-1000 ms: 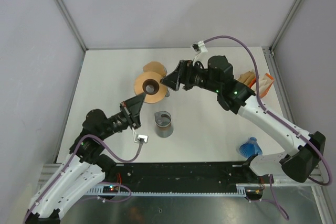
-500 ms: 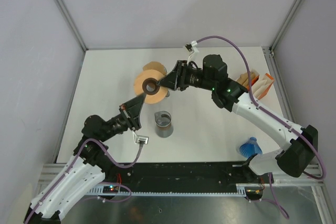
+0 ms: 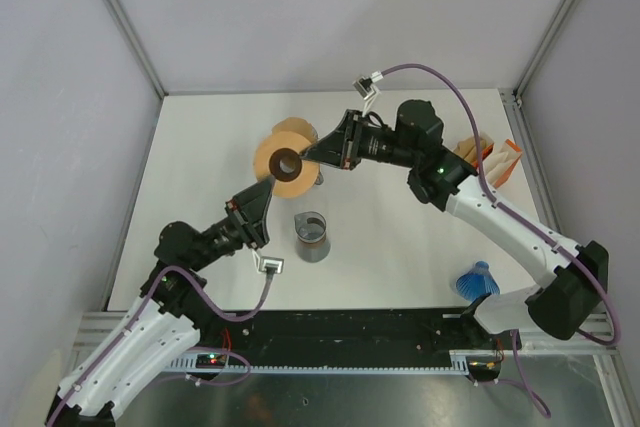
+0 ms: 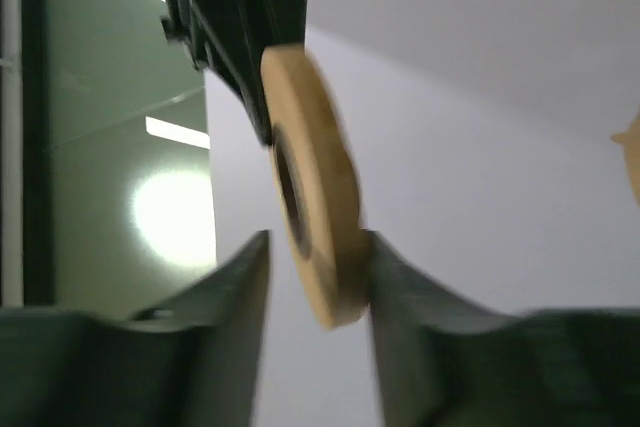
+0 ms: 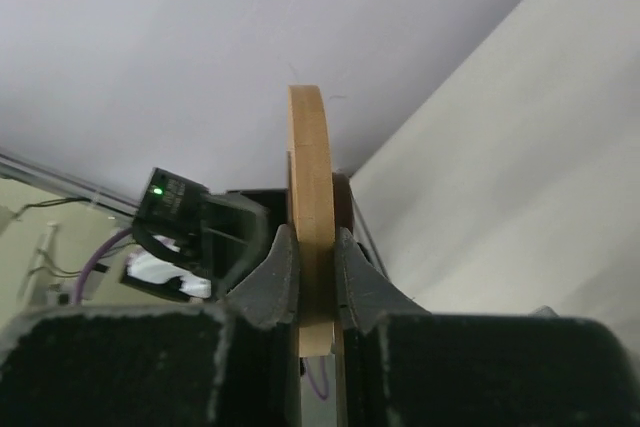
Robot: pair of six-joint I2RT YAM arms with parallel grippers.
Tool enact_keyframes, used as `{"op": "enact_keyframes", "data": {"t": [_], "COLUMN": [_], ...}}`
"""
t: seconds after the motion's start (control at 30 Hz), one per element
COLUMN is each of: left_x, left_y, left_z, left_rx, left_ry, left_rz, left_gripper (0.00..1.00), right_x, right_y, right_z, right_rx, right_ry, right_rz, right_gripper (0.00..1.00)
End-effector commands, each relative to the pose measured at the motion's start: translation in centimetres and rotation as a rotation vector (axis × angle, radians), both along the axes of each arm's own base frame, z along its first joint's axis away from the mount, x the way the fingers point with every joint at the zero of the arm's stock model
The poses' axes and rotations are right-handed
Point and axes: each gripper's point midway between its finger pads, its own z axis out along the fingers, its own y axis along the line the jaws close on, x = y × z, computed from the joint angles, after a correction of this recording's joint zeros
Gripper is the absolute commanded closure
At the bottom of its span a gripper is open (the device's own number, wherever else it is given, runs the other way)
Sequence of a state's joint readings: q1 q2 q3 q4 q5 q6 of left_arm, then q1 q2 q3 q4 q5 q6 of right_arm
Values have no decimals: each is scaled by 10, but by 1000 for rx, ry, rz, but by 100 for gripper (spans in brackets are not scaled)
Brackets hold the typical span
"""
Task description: Place the coffee filter in the dripper
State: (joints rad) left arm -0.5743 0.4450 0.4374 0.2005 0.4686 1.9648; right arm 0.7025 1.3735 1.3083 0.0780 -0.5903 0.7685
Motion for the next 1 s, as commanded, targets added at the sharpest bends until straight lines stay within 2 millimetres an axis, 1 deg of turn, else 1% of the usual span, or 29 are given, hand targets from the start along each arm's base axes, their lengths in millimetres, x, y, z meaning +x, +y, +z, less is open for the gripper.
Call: {"op": "enact_keyframes", "data": {"t": [0.0,0.03,0.07,0.17,0.27,0.33,0.37,0.4,0.43,0.47,0.5,0.53,0.57,0.6,0.63,0.7,0.77,0.83,0.9,0.97], "left_x": [9,14,20,33,49,65,72,81,87,94,98,101,100,95,86,72,62,57,57,58], "left_y": [18,19,23,35,46,57,65,69,76,78,81,81,78,72,67,49,30,16,12,13], "left_z": [24,20,14,7,-4,-23,-32,-39,-46,-51,-55,-63,-71,-81,-94,-103,-100,-86,-75,-70], "left_rx": [-32,-34,-33,-69,-120,-148,-202,-232,-303,-348,-418,-452,-501,-508,-530,-578,-650,-743,-844,-918], "left_ry": [-69,-34,14,119,260,423,524,614,710,802,888,977,1078,1186,1312,1525,1705,1864,2014,2146], "left_rz": [121,136,163,240,320,418,478,533,595,652,698,747,774,788,806,788,719,617,527,453], "left_gripper": [41,33,28,20,15,13,13,13,13,13,13,14,14,14,15,15,16,16,16,17], "right_x": [24,29,35,51,61,65,66,66,67,66,65,63,62,60,58,55,51,48,42,33], "right_y": [-25,-31,-37,-58,-75,-85,-89,-93,-96,-97,-99,-98,-97,-95,-94,-91,-87,-83,-77,-68], "right_z": [-19,-26,-31,-49,-64,-71,-74,-75,-76,-77,-78,-79,-81,-83,-85,-90,-94,-99,-103,-106], "right_rx": [-76,-94,-115,-171,-231,-271,-285,-294,-299,-301,-301,-300,-300,-300,-301,-299,-287,-280,-281,-275], "right_ry": [-33,-25,-26,-17,-15,-15,-14,-14,-14,-13,-10,-5,0,7,15,35,55,70,78,89], "right_rz": [-130,-155,-181,-261,-331,-369,-381,-387,-391,-387,-380,-364,-350,-332,-317,-289,-264,-247,-224,-176], "right_gripper": [100,100,100,100,100,100,100,100,100,100,100,100,100,100,100,100,100,100,100,100]}}
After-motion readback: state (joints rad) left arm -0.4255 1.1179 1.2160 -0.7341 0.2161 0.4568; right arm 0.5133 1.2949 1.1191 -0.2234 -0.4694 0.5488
